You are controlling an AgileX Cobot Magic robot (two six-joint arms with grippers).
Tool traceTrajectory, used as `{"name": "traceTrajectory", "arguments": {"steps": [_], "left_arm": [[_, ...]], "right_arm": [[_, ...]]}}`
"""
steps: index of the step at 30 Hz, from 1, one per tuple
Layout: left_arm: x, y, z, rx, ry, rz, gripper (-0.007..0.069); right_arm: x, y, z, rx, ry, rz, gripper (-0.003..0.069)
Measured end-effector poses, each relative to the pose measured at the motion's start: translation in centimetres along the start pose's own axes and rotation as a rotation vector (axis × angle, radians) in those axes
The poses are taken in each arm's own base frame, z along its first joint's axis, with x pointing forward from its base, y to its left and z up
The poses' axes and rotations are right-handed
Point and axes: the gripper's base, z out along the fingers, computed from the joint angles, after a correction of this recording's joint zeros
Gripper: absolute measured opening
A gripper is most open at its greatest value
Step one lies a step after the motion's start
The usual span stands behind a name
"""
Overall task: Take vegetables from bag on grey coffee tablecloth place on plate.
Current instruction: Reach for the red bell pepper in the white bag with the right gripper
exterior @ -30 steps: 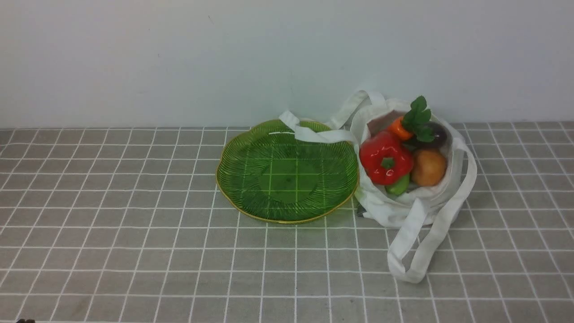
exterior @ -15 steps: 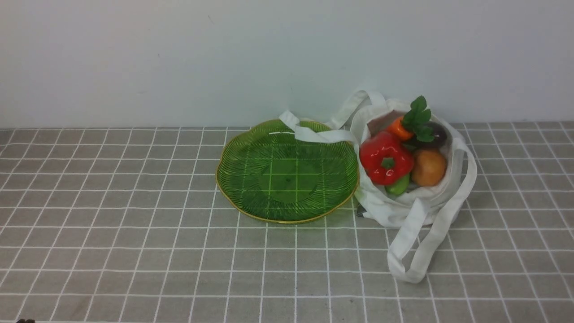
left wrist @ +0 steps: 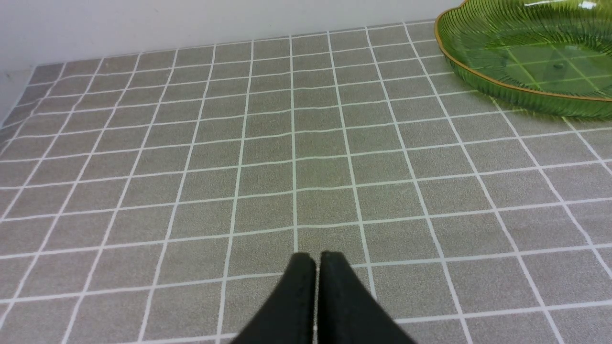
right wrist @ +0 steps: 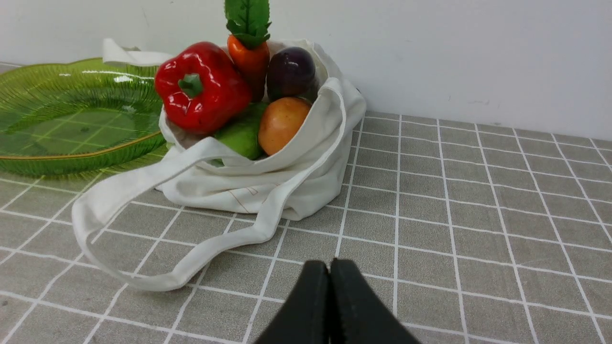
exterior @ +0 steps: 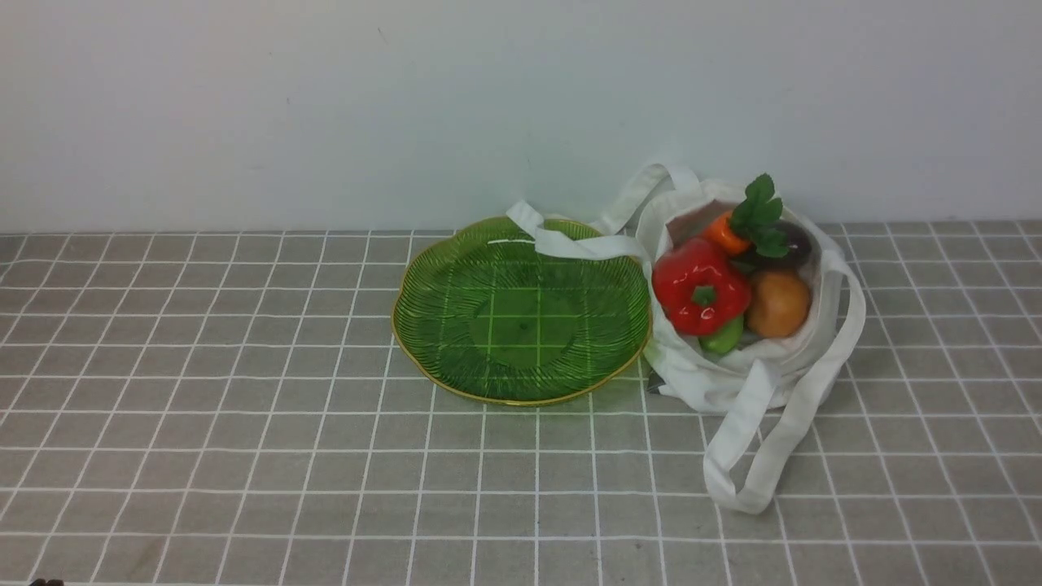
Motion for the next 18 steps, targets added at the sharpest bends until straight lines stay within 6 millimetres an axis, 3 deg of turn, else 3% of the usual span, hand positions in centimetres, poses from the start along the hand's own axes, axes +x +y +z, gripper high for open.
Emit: {"name": "traceTrajectory", "arguments": {"steps": [18], "left_arm": [[0.0, 0.0, 0.0, 0.0, 0.0, 0.0, -0.0005]], "right_arm": [[-0.03, 0.05, 0.0, -0.005, -0.003, 0.041, -0.0015]]}}
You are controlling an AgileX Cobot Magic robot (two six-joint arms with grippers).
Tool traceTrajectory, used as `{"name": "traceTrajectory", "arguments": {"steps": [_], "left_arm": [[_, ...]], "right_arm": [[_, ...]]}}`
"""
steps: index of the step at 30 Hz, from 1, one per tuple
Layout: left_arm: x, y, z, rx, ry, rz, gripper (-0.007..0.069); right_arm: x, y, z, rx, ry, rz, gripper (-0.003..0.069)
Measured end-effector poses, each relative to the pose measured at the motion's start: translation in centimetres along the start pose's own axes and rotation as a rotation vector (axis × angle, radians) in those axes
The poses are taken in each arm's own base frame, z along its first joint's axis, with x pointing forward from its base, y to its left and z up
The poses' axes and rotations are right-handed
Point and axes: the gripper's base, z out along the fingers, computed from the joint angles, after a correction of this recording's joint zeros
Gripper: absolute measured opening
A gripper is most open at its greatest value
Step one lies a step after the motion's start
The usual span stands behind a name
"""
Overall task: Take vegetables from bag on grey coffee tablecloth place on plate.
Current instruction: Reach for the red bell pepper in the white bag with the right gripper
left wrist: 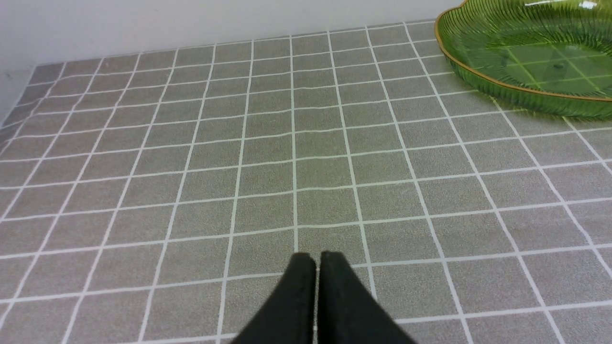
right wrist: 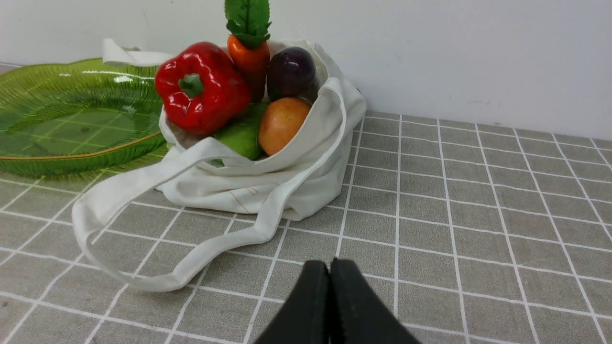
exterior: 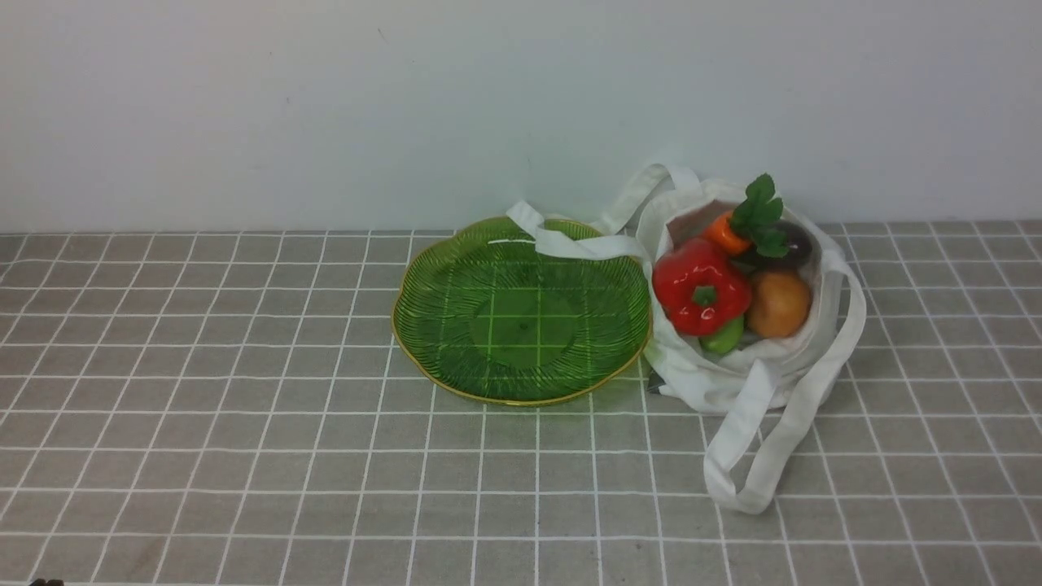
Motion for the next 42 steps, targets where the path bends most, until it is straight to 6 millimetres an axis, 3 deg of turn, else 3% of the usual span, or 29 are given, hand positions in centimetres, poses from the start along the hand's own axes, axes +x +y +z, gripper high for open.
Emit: {"name": "traceTrajectory", "arguments": {"steps": [2, 6, 13, 16, 20, 22, 25, 29, 34, 35, 39, 40, 42], "left_arm": [[0.0, 0.0, 0.0, 0.0, 0.0, 0.0, -0.0005], [0.0, 0.0, 0.0, 0.0, 0.0, 0.0, -0.0005], [0.0, 0.0, 0.0, 0.0, 0.0, 0.0, -0.0005], [0.0, 0.0, 0.0, 0.0, 0.0, 0.0, -0.0005], [0.0, 0.0, 0.0, 0.0, 0.0, 0.0, -0.0005], [0.0, 0.0, 0.0, 0.0, 0.0, 0.0, -0.0005], [0.0, 0.0, 0.0, 0.0, 0.0, 0.0, -0.0005], [0.0, 0.0, 0.0, 0.0, 0.0, 0.0, -0.0005], [0.0, 0.0, 0.0, 0.0, 0.0, 0.0, -0.0005], [0.0, 0.0, 0.0, 0.0, 0.0, 0.0, -0.0005], [0.0, 0.0, 0.0, 0.0, 0.0, 0.0, -0.0005], [0.0, 0.0, 0.0, 0.0, 0.0, 0.0, -0.0005], [0.0, 0.0, 0.0, 0.0, 0.0, 0.0, -0.0005]], "right_arm": [[-0.1, 0.2, 0.0, -0.021, -0.018, 0.139, -0.0015], [-0.8, 0.6, 0.0, -0.095, -0.063, 0.626, -0.0015], [-1.2, 0.8, -0.1, -0.143, -0.095, 0.918, -0.0015], [-2.0, 0.8, -0.4, -0.151, -0.113, 0.855, -0.0015], [-6.9, 0.6, -2.4, -0.173, -0.255, 0.609, -0.0015], [-10.9, 0.5, -4.1, -0.164, -0.325, 0.434, -0.0015], [-14.0, 0.5, -4.3, -0.142, -0.233, 0.283, -0.0015], [-15.2, 0.5, -1.4, -0.108, 0.078, 0.217, -0.0015], [-13.0, 0.5, 4.8, -0.068, 0.487, 0.263, -0.0015], [-12.9, 0.5, 5.1, -0.067, 0.497, 0.264, -0.0015], [-10.8, 1.1, 10.4, -0.082, 0.66, 0.329, 0.0], [-10.8, 1.1, 10.6, -0.085, 0.664, 0.329, 0.0002], [-10.6, 2.2, 13.3, -0.144, 0.707, 0.299, 0.0048]]}}
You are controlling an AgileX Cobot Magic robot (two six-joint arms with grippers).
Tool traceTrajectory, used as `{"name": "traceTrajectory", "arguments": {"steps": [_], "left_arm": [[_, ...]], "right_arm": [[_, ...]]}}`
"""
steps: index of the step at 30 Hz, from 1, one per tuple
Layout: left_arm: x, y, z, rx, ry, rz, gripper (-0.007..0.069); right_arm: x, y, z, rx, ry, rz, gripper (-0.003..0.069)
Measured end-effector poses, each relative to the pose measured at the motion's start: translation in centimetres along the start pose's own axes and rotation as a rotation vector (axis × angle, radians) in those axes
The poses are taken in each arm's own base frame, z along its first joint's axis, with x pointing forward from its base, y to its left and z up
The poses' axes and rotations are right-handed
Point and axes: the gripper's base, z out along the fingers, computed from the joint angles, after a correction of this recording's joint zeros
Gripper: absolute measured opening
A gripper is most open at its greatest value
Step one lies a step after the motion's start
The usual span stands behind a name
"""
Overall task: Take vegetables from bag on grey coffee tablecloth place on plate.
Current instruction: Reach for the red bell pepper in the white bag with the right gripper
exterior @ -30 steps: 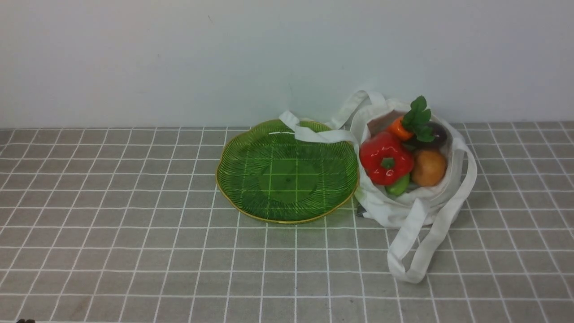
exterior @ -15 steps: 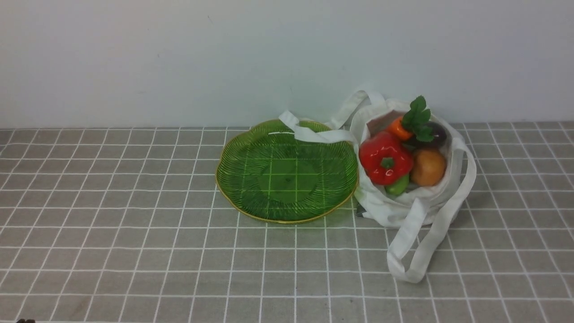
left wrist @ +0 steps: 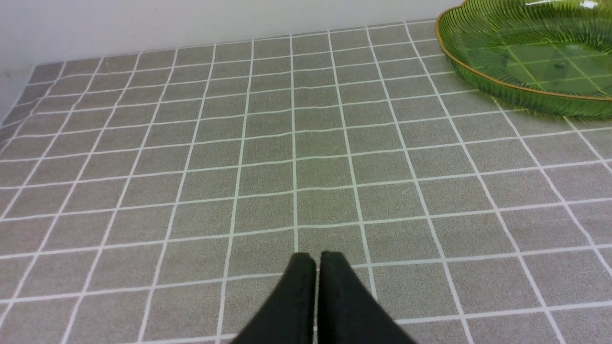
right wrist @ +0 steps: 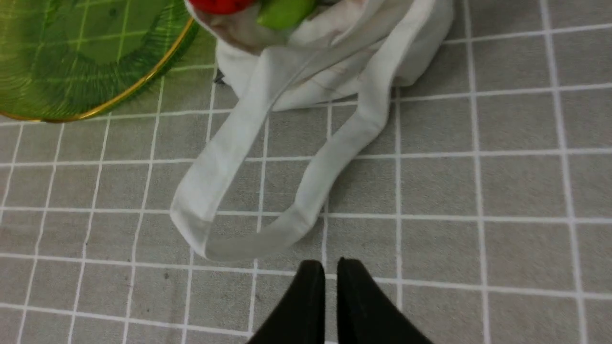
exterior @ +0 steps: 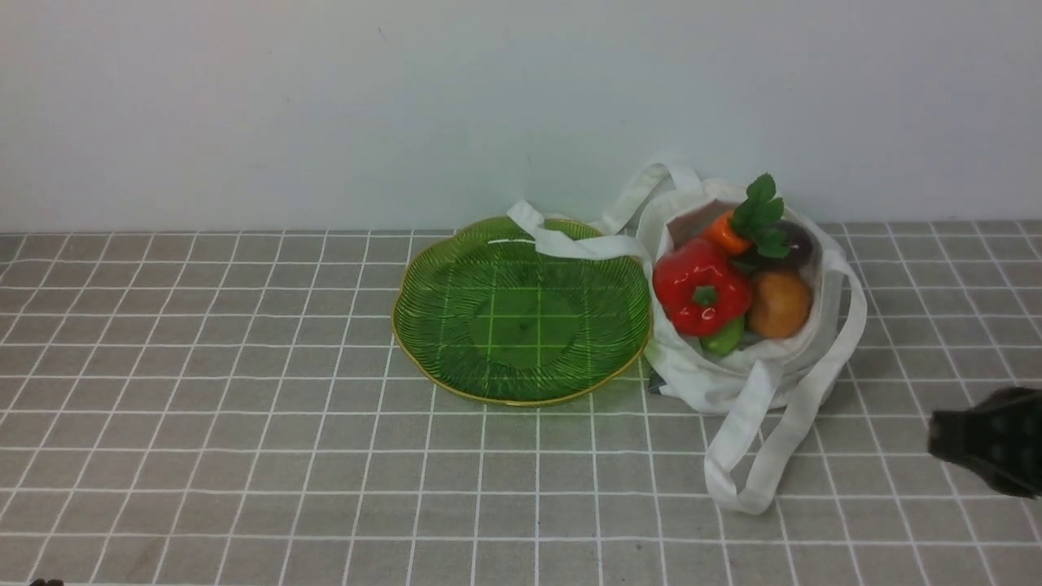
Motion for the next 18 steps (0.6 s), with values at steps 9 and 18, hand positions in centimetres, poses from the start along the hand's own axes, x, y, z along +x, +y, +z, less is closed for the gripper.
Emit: {"name": "traceTrajectory", "arguments": {"steps": [9, 18], "left_arm": [[0.0, 0.0, 0.0, 0.0, 0.0, 0.0, -0.0005], [0.0, 0.0, 0.0, 0.0, 0.0, 0.0, -0.0005]], "right_arm": [[-7.6, 4.6, 6.0, -0.078, 0.031, -0.099, 0.036], [-12.6, 5.3, 14.2, -0.057, 0.058, -0.041, 0.0682]]}}
